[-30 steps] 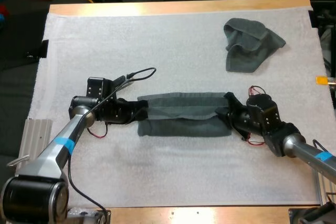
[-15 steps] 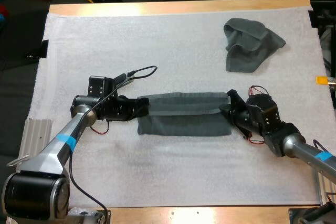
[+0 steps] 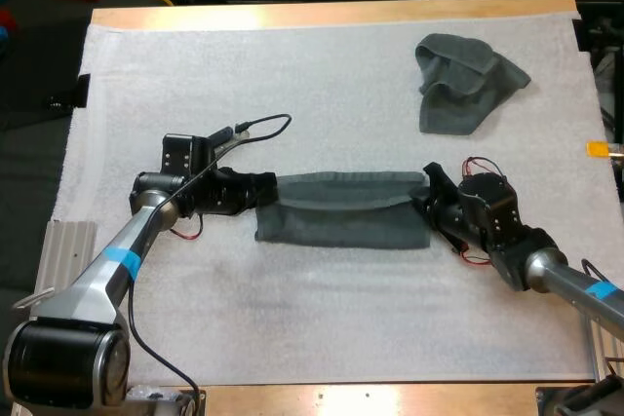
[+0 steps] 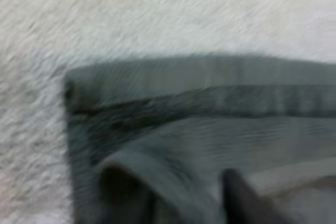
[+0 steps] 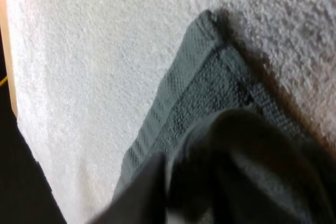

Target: Pick towel from pile, fold and stack

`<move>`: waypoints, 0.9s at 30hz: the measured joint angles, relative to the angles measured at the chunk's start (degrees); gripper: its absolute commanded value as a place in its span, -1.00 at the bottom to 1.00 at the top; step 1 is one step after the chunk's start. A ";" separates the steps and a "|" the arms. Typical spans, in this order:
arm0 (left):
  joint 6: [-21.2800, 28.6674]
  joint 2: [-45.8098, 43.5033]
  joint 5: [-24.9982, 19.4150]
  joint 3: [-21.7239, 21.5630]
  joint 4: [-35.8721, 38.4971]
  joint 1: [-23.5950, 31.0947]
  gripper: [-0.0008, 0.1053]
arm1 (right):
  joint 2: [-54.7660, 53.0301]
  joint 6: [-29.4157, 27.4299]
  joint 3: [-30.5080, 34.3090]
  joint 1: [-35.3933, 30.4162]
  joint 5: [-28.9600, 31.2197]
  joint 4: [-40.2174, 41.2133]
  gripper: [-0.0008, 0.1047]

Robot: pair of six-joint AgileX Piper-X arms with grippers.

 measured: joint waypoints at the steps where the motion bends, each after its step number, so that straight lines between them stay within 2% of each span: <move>1: 0.00 0.00 1.26 0.00 -0.43 0.00 0.31 | 0.00 -0.11 0.00 0.00 0.15 -0.35 0.06; 2: 0.00 0.00 2.44 0.00 -0.66 0.00 0.37 | 0.00 -0.64 0.00 0.00 0.23 -0.96 0.25; 3: 0.00 0.00 3.37 0.00 -0.68 0.00 0.34 | 0.00 -2.00 0.00 0.00 0.24 -1.94 0.44; 5: 0.01 0.00 4.27 -0.12 -0.69 0.00 0.25 | 0.00 -6.06 0.00 0.00 -1.70 -5.51 0.56; 8: 1.52 0.03 6.08 -1.05 -0.68 0.00 0.14 | -0.01 -11.79 0.00 0.00 -4.75 -10.39 0.56; 14: 4.89 -5.59 6.21 -1.80 -1.41 0.00 0.13 | -3.32 -20.60 -0.07 0.00 -5.64 -10.94 0.56; 22: 5.24 -11.40 6.55 -1.96 -1.50 0.00 0.13 | -8.04 -23.64 -0.07 0.00 -5.55 -10.61 0.56; 27: 7.43 -15.29 6.54 -1.96 1.46 0.00 0.13 | -12.01 -27.64 -0.16 0.00 -6.50 -4.10 0.56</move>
